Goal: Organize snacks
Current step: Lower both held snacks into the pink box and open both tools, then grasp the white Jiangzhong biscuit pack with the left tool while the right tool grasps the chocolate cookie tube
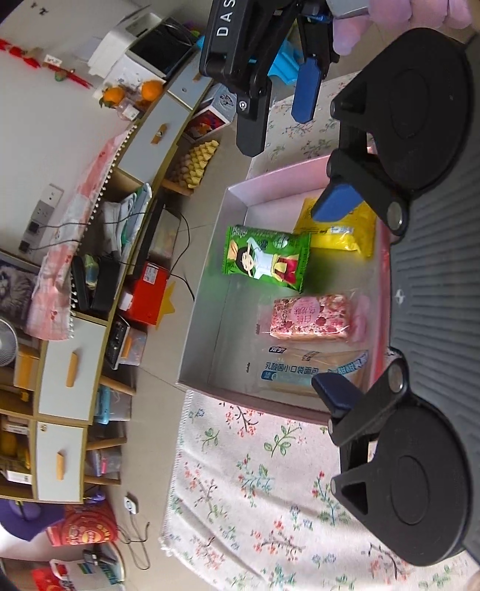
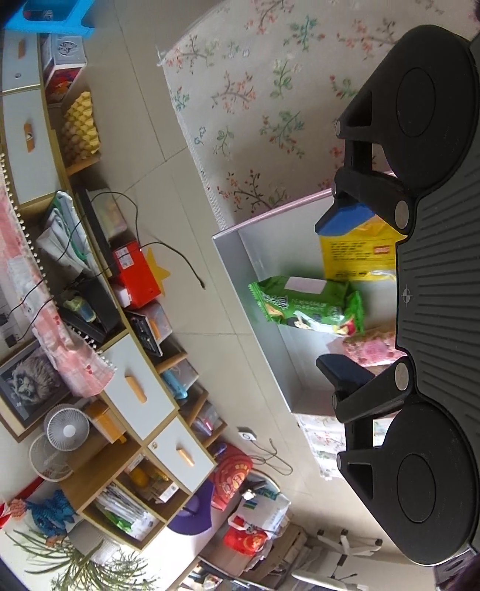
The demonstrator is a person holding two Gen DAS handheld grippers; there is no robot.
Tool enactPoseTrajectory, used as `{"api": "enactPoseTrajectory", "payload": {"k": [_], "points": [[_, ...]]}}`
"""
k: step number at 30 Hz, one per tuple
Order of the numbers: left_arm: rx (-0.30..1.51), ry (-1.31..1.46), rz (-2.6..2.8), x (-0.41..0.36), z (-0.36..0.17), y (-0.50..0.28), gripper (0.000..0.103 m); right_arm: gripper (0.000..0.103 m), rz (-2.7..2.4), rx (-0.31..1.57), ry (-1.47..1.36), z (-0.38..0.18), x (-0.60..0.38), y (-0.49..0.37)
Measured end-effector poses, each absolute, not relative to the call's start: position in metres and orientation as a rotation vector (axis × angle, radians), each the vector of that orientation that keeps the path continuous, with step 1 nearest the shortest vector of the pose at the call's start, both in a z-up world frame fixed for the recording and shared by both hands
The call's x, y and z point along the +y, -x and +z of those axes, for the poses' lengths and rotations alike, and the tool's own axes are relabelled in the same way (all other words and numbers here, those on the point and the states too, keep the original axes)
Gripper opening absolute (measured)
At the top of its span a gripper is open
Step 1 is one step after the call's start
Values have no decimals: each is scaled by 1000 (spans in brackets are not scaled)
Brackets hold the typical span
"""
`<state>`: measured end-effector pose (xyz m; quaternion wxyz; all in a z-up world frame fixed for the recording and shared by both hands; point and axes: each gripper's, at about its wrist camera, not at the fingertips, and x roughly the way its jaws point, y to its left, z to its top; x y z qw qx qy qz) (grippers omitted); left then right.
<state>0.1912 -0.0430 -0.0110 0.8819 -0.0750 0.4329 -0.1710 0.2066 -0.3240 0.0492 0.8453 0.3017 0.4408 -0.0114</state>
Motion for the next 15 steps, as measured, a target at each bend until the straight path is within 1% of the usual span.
{"api": "enactPoseTrajectory", "payload": {"k": [2, 3, 5, 8, 15], "points": [[894, 132, -352, -43, -5, -185, 95, 77, -17, 923, -627, 56, -325, -199], [893, 121, -348, -43, -3, -182, 97, 79, -14, 921, -622, 59, -325, -194], [893, 96, -343, -41, 1, -177, 99, 82, -8, 916, -613, 64, -323, -185], [891, 59, -334, -38, 5, -168, 103, 85, 4, 916, -594, 68, -322, -170], [916, -1, -302, -27, 3, -148, 102, 87, 14, 932, -564, 69, -315, -139]]}}
